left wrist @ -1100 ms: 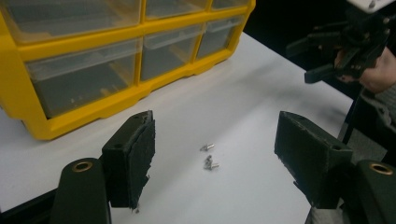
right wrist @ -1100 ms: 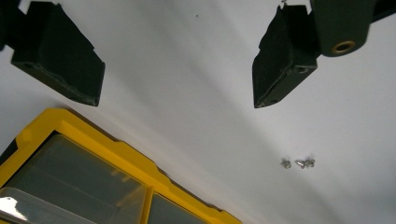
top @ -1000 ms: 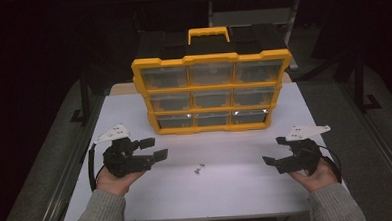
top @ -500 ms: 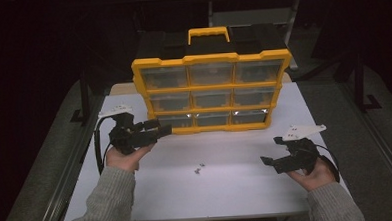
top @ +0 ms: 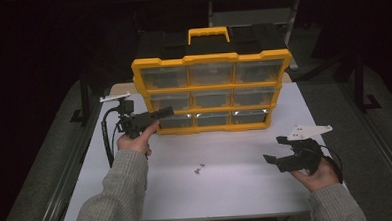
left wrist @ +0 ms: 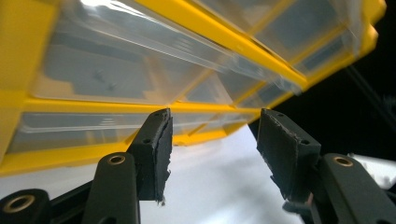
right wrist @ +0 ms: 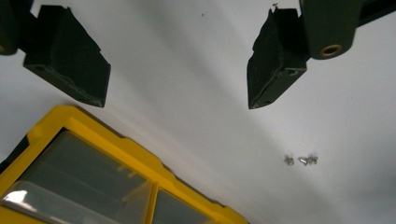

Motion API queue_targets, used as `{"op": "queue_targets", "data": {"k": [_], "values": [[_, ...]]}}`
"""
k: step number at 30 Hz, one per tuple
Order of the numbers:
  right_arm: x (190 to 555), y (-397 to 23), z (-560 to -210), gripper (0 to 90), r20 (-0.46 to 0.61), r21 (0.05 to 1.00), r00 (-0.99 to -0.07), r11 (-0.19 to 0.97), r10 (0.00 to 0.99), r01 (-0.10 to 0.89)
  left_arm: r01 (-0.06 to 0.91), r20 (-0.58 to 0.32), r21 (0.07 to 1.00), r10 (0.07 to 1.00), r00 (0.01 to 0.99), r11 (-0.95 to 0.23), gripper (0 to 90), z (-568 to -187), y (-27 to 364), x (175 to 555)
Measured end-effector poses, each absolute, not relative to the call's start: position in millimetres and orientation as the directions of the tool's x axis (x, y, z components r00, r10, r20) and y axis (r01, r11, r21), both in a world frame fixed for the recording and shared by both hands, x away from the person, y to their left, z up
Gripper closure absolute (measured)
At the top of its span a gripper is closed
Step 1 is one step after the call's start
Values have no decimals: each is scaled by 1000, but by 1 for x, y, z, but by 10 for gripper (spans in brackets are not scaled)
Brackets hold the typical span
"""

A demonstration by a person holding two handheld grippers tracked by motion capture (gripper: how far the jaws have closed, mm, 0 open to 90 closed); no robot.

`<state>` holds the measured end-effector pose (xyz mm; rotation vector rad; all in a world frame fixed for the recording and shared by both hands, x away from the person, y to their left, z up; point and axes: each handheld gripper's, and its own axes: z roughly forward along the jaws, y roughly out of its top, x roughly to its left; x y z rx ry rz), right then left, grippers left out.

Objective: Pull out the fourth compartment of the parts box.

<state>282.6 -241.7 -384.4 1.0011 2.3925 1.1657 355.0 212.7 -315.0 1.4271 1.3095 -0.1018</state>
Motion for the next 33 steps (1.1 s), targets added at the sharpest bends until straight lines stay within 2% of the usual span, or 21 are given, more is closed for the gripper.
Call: {"op": "queue_targets", "data": {"k": [5, 11, 16, 33], "values": [[283, -242, -384, 206, 30, 787, -716, 425, 697, 447, 729, -723, 607, 600, 341, 317, 512, -318, 218, 365], [284, -241, -385, 204, 25, 786, -723, 434, 690, 441, 708, -725, 610, 610, 320, 356, 519, -317, 216, 370], [285, -240, -385, 203, 27, 785, -727, 436, 686, 440, 710, -734, 597, 612, 296, 372, 580, -317, 214, 375], [286, -238, -387, 204, 35, 779, -735, 442, 678, 445, 722, -754, 570, 599, 270, 392, 687, -323, 207, 388]]}}
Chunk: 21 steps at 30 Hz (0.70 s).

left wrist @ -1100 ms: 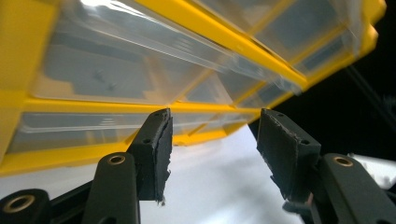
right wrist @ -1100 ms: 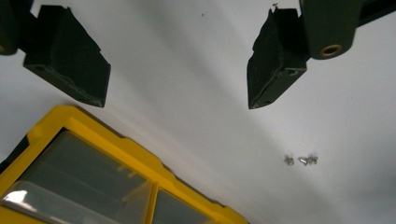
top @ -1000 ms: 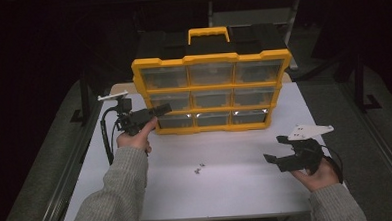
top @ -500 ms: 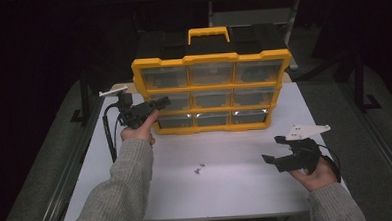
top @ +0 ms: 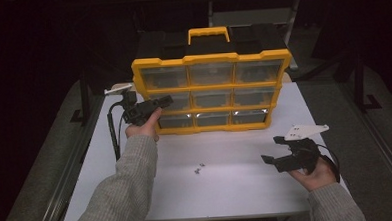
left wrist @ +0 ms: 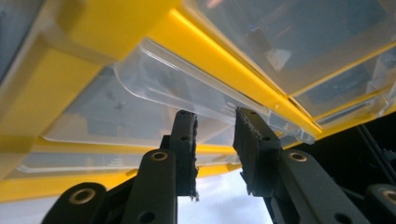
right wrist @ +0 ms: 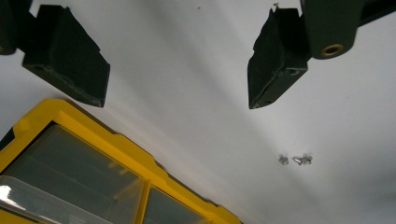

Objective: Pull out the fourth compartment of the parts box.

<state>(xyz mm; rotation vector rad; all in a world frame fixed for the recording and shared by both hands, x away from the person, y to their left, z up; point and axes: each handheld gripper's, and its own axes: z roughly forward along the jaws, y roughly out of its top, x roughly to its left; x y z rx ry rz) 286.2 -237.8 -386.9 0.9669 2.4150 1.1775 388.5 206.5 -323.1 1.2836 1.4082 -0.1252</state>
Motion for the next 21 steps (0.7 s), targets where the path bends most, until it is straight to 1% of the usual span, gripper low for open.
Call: {"op": "queue_targets", "data": {"k": [13, 21], "values": [[287, -237, -389, 204, 40, 774, -741, 449, 671, 447, 718, -778, 558, 565, 277, 416, 711, -326, 204, 390], [287, -237, -389, 206, 51, 768, -741, 448, 670, 458, 700, -794, 554, 540, 280, 451, 710, -331, 210, 389]]}}
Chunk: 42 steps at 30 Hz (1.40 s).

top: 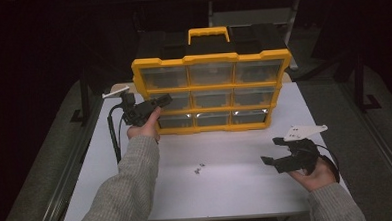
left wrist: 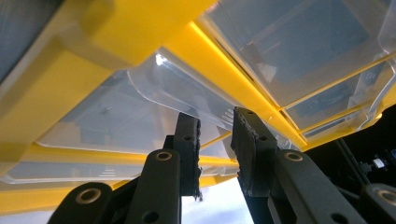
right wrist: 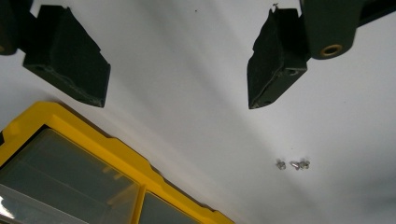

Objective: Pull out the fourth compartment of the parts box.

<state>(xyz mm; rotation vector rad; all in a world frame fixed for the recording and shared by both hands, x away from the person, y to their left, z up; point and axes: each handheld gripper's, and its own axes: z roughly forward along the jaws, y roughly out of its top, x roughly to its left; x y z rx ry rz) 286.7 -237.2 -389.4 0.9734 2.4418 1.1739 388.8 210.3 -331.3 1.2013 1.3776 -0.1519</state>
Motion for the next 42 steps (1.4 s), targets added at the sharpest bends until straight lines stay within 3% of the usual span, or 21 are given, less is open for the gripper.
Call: {"op": "queue_targets", "data": {"k": [12, 42], "values": [[287, -236, -390, 208, 45, 768, -745, 454, 666, 452, 703, -805, 551, 509, 305, 449, 779, -336, 212, 388], [287, -234, -390, 206, 46, 765, -748, 458, 662, 453, 707, -814, 548, 482, 326, 447, 799, -338, 209, 386]]}}
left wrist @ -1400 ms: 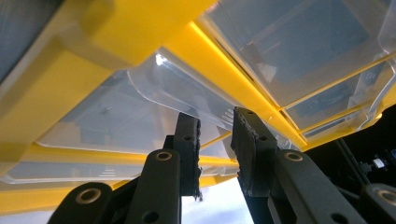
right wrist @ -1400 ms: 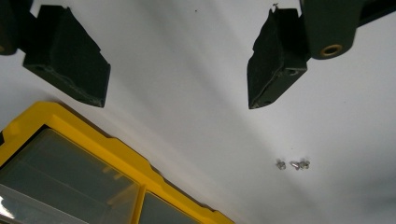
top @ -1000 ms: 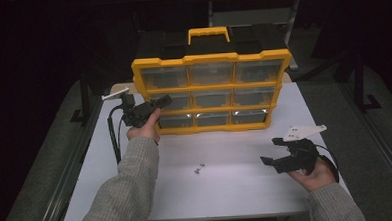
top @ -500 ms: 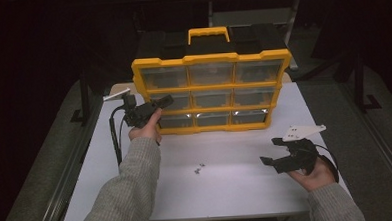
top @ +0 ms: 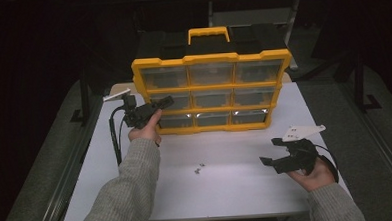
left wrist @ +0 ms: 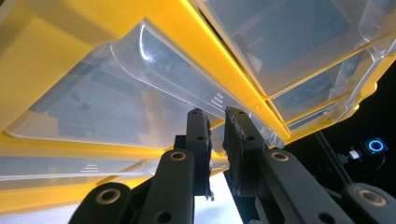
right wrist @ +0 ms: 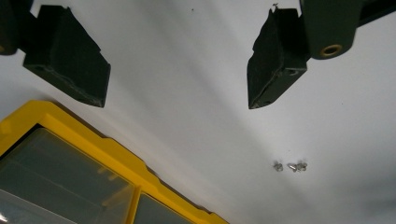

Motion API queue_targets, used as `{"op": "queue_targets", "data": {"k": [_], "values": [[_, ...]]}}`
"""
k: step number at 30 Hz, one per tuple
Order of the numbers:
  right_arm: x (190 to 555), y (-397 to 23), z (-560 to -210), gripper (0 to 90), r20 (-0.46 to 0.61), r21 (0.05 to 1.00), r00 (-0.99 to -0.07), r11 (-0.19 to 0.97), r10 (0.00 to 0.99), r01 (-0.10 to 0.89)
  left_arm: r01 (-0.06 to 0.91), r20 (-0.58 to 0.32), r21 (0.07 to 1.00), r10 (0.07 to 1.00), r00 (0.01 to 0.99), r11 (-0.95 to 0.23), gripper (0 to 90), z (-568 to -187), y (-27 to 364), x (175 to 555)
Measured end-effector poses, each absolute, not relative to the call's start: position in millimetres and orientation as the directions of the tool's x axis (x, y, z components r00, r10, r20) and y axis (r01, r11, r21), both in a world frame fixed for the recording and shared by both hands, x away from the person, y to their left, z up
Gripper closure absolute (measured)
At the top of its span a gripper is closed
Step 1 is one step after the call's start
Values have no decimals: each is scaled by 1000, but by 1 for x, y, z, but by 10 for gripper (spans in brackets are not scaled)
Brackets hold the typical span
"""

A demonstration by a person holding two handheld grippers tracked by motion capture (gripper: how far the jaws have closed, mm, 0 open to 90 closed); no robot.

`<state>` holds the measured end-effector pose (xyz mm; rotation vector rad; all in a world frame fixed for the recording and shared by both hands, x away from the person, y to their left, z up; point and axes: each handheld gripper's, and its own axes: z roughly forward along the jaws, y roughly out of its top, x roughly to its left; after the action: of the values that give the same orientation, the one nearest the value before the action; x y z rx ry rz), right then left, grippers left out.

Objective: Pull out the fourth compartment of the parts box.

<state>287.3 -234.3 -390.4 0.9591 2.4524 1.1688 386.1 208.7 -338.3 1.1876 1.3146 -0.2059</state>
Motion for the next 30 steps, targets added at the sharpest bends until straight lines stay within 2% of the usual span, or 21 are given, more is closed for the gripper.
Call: {"op": "queue_targets", "data": {"k": [15, 21, 26, 30], "values": [[288, -233, -391, 205, 52, 762, -750, 459, 660, 457, 679, -814, 554, 487, 318, 482, 820, -342, 205, 382], [288, -233, -391, 204, 51, 761, -752, 461, 657, 455, 667, -829, 534, 479, 289, 520, 721, -344, 195, 381], [287, -234, -391, 204, 58, 760, -749, 457, 660, 462, 620, -803, 573, 519, 292, 536, 787, -343, 191, 377], [288, -234, -392, 204, 53, 759, -754, 464, 655, 456, 597, -812, 566, 510, 284, 569, 792, -346, 188, 375]]}}
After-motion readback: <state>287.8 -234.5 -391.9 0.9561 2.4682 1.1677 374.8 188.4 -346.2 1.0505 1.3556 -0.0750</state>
